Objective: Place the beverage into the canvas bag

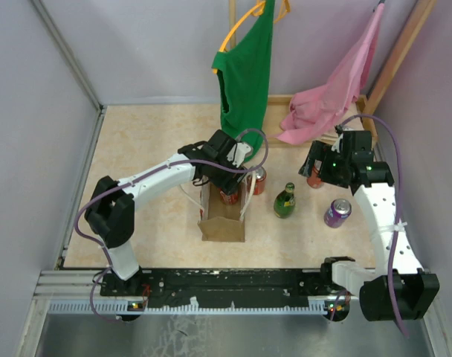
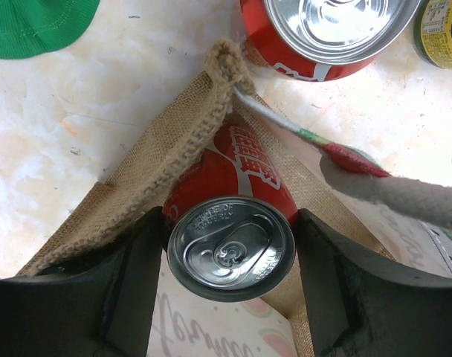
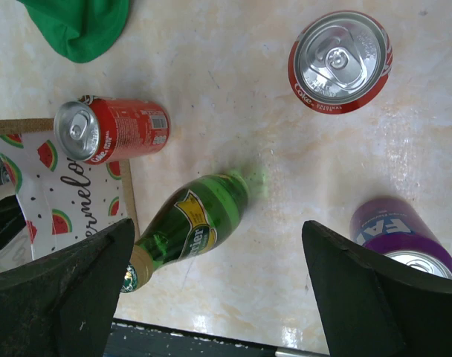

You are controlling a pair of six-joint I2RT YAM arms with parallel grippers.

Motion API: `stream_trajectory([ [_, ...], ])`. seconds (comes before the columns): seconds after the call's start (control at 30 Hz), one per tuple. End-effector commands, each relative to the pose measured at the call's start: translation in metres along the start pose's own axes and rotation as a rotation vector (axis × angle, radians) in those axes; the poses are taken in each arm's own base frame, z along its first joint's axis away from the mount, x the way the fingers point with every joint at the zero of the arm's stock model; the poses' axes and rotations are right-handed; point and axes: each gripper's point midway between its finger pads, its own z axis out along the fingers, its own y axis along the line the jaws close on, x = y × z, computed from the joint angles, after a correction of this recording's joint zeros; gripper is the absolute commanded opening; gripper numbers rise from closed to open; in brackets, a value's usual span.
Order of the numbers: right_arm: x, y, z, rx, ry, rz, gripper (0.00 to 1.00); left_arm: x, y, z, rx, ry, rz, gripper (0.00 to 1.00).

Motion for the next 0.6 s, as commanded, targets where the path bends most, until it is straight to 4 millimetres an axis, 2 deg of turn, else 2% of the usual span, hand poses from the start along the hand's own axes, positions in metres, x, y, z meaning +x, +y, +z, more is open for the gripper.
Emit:
stream_trajectory([
  [0.0, -0.0043, 0.0067, -0.0025, -0.032, -0.029, -0.023, 0.95, -0.031, -0.0065, -0.0055, 0.006, -0.091, 0.013, 0.0],
  [0.37, -0.0018, 0.0071, -0.0017, -0.039, -0.029, -0.017, 0.95, -0.0385, -0.0076, -0.0097, -0.004, -0.109, 0.03, 0.0],
  [0.57, -0.0016, 0.0077, -0.0016, -0.042, -0.029, -0.013, 0.95, -0.038, -0.011, -0.0042, 0.011, -0.103, 0.01, 0.0],
])
